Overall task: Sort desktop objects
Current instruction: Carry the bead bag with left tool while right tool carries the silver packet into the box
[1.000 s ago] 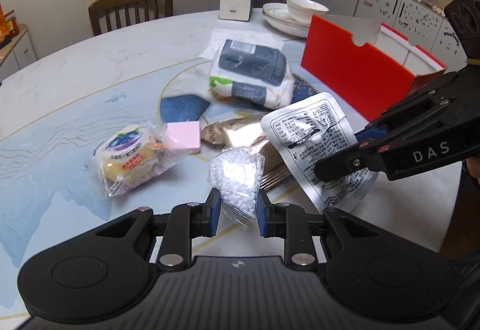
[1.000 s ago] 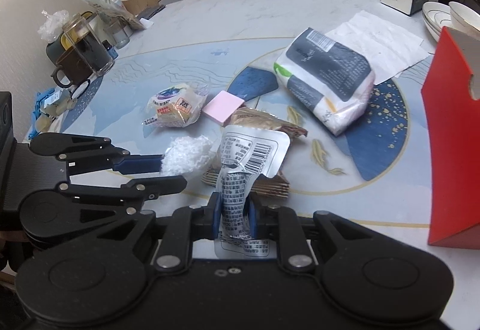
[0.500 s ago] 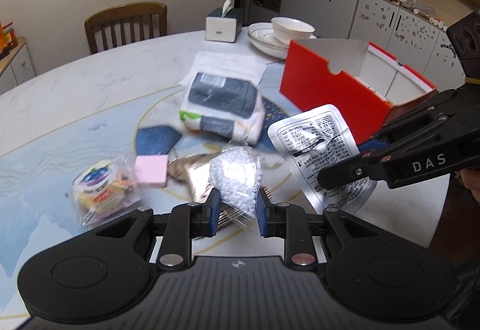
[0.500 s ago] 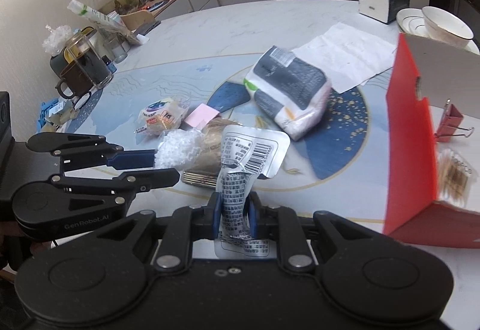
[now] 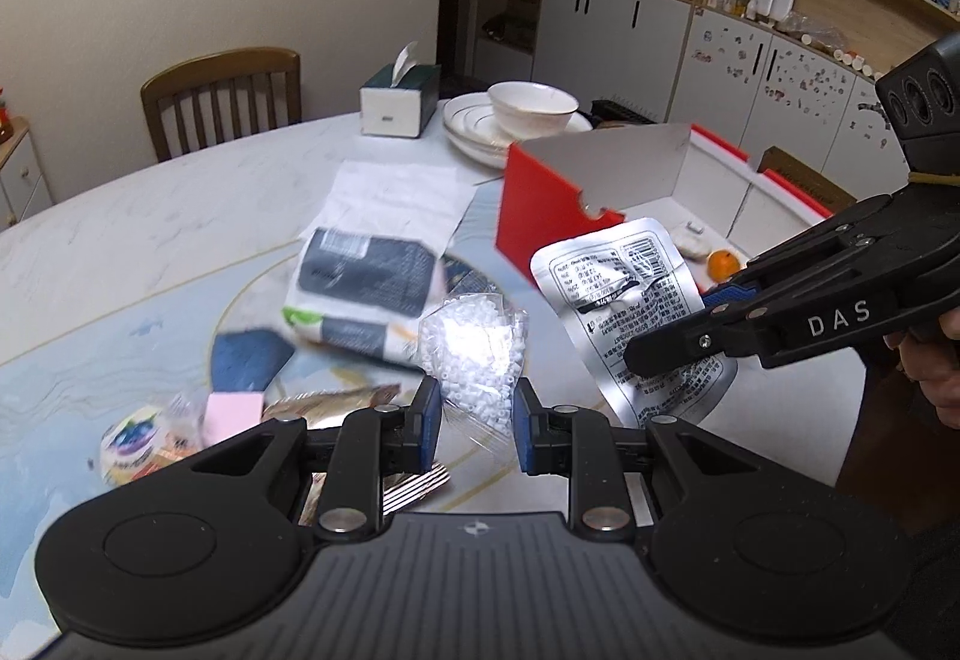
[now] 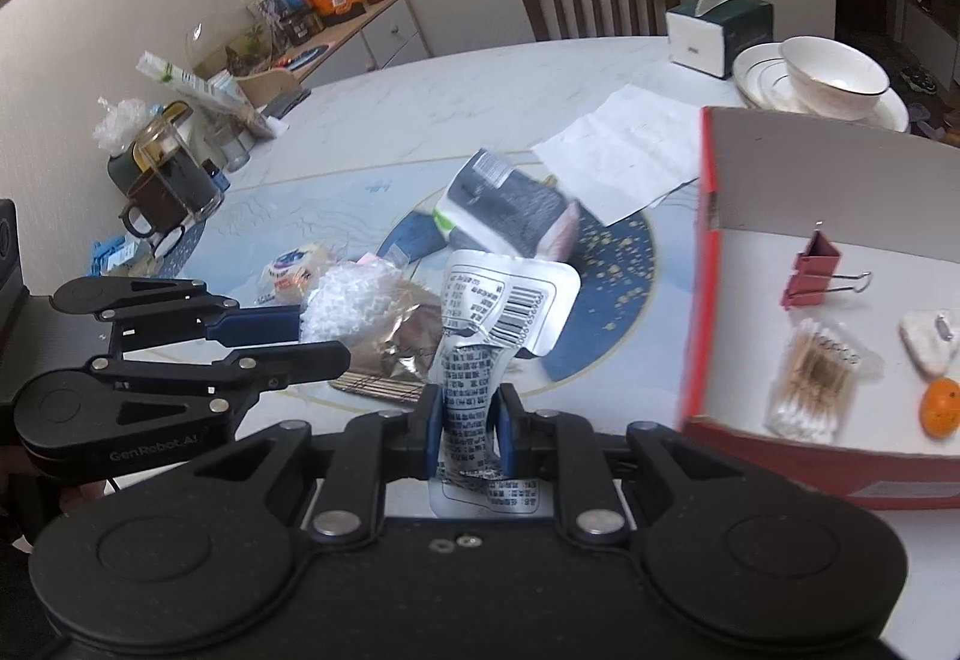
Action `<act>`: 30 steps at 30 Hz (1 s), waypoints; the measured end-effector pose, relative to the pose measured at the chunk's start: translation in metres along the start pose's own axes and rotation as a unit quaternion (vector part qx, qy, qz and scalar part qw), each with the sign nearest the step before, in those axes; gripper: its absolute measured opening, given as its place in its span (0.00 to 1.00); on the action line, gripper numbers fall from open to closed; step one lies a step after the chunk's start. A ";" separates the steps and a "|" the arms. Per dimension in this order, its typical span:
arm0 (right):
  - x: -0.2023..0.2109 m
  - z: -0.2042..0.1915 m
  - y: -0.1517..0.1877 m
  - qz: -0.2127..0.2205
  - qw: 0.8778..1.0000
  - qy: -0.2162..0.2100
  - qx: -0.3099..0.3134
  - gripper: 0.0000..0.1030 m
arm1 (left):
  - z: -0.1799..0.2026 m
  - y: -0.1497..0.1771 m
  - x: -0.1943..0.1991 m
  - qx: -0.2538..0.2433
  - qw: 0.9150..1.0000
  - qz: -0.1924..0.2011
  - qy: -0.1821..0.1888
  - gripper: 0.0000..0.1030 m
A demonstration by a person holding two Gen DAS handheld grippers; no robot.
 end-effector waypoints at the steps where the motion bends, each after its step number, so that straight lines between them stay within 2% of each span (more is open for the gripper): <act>1: 0.004 0.004 -0.001 0.003 1.000 0.001 -0.001 0.16 | 0.003 -0.003 -0.001 -0.002 1.000 0.002 0.001 0.23; 16: 0.062 0.077 -0.017 0.063 0.997 0.036 -0.024 0.16 | 0.061 -0.040 -0.024 -0.034 0.999 0.020 0.027 0.23; 30: 0.095 0.155 -0.016 0.081 0.991 0.088 -0.053 0.16 | 0.117 -0.069 -0.059 -0.069 0.996 0.018 0.046 0.23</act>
Point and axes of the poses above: each gripper's, at about its wrist camera, not at the fingertips, and x roughly against the way its jaws point, z to its right, y to its underside, the point moved 6 cm from there along -x, roughly the way its jaws point, and after that the axes turned 4 degrees about x, right-handed, at the moved point
